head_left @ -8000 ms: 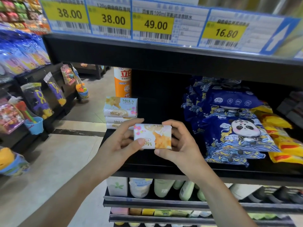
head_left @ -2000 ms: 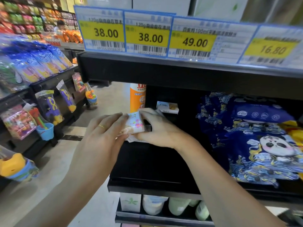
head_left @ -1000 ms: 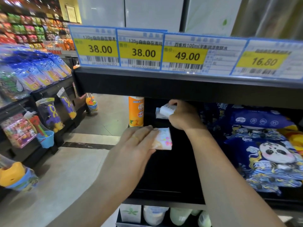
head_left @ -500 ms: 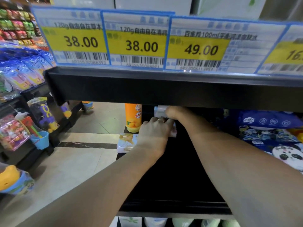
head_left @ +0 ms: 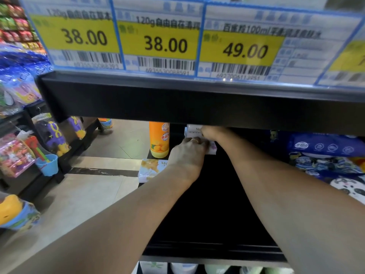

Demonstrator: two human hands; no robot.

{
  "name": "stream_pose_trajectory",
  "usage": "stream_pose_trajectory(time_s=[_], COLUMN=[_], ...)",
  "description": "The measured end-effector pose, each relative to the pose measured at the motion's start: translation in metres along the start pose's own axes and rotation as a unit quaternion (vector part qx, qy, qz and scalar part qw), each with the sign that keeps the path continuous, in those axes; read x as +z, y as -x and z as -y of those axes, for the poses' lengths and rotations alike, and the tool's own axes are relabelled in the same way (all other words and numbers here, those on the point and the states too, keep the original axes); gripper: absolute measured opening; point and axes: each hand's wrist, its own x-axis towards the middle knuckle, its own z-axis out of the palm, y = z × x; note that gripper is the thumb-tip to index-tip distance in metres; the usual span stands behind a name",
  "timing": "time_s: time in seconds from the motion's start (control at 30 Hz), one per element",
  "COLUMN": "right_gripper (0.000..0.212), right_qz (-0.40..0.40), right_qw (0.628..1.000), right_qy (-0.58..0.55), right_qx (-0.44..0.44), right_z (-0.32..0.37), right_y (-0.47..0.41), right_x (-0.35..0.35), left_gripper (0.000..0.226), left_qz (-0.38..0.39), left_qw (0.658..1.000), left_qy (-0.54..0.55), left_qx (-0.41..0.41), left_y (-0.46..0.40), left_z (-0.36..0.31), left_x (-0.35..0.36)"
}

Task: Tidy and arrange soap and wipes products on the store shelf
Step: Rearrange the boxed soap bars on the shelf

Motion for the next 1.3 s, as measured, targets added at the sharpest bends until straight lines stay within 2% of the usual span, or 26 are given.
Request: stream_pose_trajectory(time_s=[0.03, 0.13, 0.27, 0.37, 0.43, 0.47, 0.57, 0.63, 0.7, 0.8, 0.9, 1.1, 1.2, 1.3], right_gripper=[0.042, 0.039, 0.031, 0.033, 0.031, 0.032, 0.033, 0.025, 0.030, 0.034, 0.033, 0.047, 0.052, 0.055], right_qz=[0.003, -0.029, -0.073, -0.151, -0.215, -0.212, -0.109, -0.027, 0.041, 0.057, 0.038, 0.034, -0.029, -0.135], right_qw=[1.000, 0.997, 0.995, 0.986, 0.967, 0.959, 0.952, 0.942, 0.931, 0.918, 0.918, 0.923, 0.928, 0.926], right_qy=[-0.008, 0.049, 0.017, -0.038, -0.021, -0.010, 0.006, 0.035, 0.077, 0.150, 0.161, 0.202, 0.217, 0.224], right_qx=[0.007, -0.047, -0.059, -0.066, -0.136, -0.185, -0.287, -0.332, -0.354, -0.362, -0.361, -0.327, -0.300, -0.274], right_z=[-0.003, -0.007, -0.002, 0.000, 0.002, 0.002, 0.002, -0.003, -0.010, -0.020, -0.022, -0.020, -0.020, -0.021], right_y=[-0.001, 0.003, 0.022, 0.041, 0.053, 0.060, 0.088, 0.105, 0.115, 0.119, 0.117, 0.111, 0.107, 0.098], right_x=[-0.001, 0.000, 0.000, 0.006, 0.008, 0.010, 0.017, 0.026, 0.037, 0.053, 0.061, 0.062, 0.055, 0.033], left_gripper=[0.056, 0.065, 0.072, 0.055, 0.043, 0.038, 0.029, 0.023, 0.025, 0.027, 0.032, 0.041, 0.043, 0.042], left_qz=[0.001, -0.001, -0.028, -0.090, -0.127, -0.141, -0.145, -0.142, -0.145, -0.122, -0.115, -0.125, -0.122, -0.123], left_qw=[1.000, 1.000, 0.999, 0.996, 0.991, 0.989, 0.986, 0.986, 0.985, 0.990, 0.992, 0.990, 0.990, 0.990], left_qy=[0.001, -0.017, -0.012, -0.009, 0.007, 0.018, 0.042, 0.054, 0.061, 0.054, 0.058, 0.070, 0.074, 0.067], left_qx=[0.003, 0.015, 0.010, 0.019, 0.031, 0.040, 0.065, 0.075, 0.066, 0.041, 0.019, 0.003, 0.003, 0.002], left_y=[0.000, 0.002, 0.030, 0.076, 0.112, 0.129, 0.167, 0.181, 0.186, 0.186, 0.184, 0.185, 0.186, 0.186], left_z=[0.000, -0.002, -0.004, -0.002, -0.001, 0.000, 0.004, 0.010, 0.017, 0.026, 0.029, 0.031, 0.034, 0.033], left_x=[0.001, 0.001, -0.009, -0.015, -0.016, -0.015, -0.009, -0.005, -0.001, 0.008, 0.017, 0.023, 0.026, 0.028])
